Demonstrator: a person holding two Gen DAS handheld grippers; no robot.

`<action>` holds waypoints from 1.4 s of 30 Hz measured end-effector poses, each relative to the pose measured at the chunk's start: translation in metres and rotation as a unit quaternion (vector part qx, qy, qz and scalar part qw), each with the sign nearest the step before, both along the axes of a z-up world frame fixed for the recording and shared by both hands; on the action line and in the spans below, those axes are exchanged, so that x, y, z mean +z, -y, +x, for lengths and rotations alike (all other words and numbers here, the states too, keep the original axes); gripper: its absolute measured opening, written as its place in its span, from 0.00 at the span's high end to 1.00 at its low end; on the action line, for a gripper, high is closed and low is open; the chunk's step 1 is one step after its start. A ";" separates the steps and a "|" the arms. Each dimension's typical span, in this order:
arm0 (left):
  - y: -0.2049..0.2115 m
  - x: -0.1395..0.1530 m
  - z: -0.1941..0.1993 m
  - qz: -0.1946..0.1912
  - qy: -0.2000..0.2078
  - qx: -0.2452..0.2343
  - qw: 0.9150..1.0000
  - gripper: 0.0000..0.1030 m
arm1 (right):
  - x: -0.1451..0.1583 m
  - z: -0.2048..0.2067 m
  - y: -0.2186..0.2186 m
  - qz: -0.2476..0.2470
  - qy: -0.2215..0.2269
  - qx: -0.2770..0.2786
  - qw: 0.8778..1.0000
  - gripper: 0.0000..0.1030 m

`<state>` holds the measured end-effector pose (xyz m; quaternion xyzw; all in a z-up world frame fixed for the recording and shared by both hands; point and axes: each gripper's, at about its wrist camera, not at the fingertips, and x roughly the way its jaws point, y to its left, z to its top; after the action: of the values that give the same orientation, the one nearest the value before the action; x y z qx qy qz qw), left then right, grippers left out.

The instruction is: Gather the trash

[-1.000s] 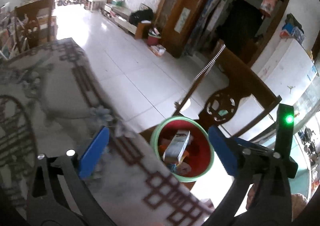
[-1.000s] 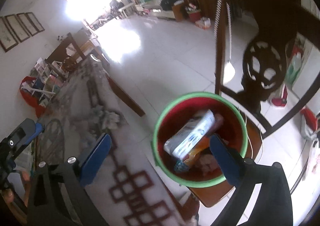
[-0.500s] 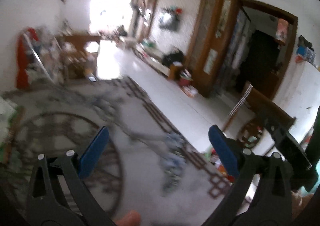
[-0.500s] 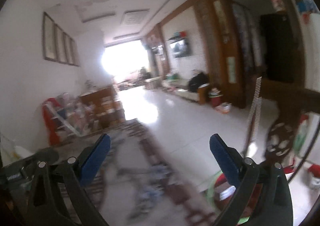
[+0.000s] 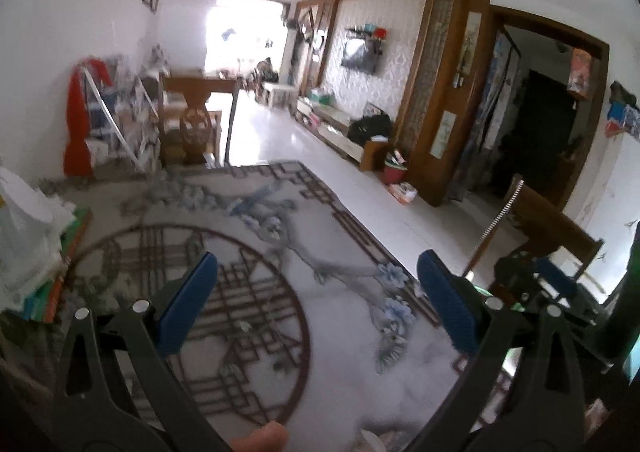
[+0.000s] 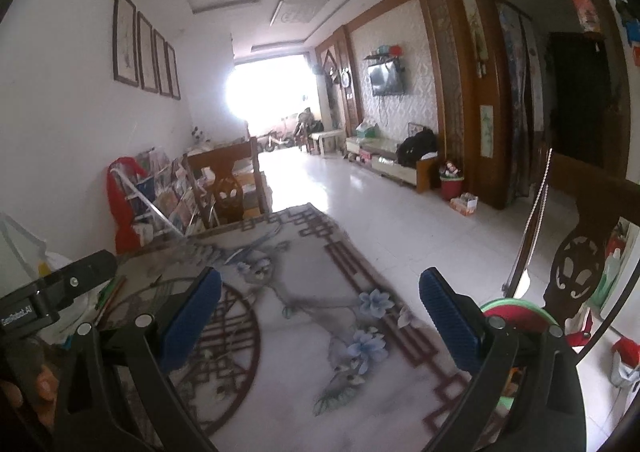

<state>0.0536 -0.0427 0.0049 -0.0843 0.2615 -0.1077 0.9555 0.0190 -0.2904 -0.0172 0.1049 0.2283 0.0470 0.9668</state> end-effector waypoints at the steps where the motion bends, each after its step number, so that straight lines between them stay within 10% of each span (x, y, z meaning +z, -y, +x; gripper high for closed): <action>1: -0.003 -0.003 0.001 -0.007 -0.007 0.000 1.000 0.05 | 0.000 -0.002 -0.002 -0.003 0.000 -0.001 1.000 0.07; 42: -0.010 -0.012 0.010 -0.004 -0.035 -0.007 0.999 0.05 | -0.010 -0.001 -0.007 -0.011 -0.019 -0.002 1.000 0.07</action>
<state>0.0634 -0.0330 -0.0069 -0.0895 0.2951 -0.1127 0.9446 0.0180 -0.2830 -0.0272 0.0958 0.2465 0.0406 0.9635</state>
